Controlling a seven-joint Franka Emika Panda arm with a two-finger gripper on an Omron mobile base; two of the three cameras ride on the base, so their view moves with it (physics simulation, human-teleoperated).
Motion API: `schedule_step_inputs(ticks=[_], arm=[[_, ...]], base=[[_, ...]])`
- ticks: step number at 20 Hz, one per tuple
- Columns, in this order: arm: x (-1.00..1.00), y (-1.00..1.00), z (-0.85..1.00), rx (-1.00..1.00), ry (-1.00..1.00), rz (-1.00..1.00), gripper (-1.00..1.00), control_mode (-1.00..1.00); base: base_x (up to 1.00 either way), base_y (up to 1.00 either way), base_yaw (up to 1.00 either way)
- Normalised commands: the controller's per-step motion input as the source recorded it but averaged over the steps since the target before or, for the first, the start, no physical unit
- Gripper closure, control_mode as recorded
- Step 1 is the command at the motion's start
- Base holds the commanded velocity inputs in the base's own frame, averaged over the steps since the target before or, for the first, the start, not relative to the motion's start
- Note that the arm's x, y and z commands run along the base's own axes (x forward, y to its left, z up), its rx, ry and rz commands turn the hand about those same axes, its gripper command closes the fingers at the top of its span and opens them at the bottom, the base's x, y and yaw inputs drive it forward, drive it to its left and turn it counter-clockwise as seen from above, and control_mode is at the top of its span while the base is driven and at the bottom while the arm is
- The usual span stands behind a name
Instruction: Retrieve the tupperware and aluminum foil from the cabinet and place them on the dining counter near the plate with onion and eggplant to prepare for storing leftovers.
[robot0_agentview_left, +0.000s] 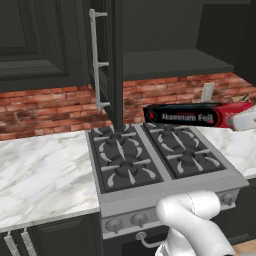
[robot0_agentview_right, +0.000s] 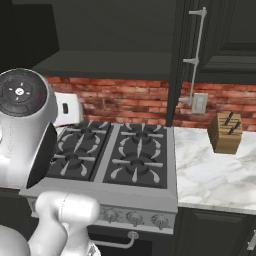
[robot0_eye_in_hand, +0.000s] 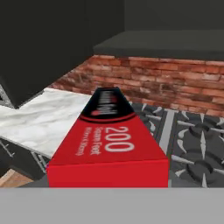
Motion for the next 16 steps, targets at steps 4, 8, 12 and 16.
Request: schedule_step_inputs(ticks=[4, 8, 12, 16], arm=[[0.26, 0.06, -0.96, -0.07, 0.14, 0.01, 1.00, -1.00], [0.69, 0.26, -1.00, -0.09, -0.04, -0.05, 1.00, -1.00], [0.47, 0.33, -1.00, -0.12, -0.18, -0.09, 1.00, -1.00], [0.04, 0.05, -0.41, -0.06, -0.02, -0.14, 1.00, -1.00]], base=[[0.00, 0.00, 0.00], [0.00, 0.00, 0.00], [0.00, 0.00, 0.00], [0.00, 0.00, 0.00]])
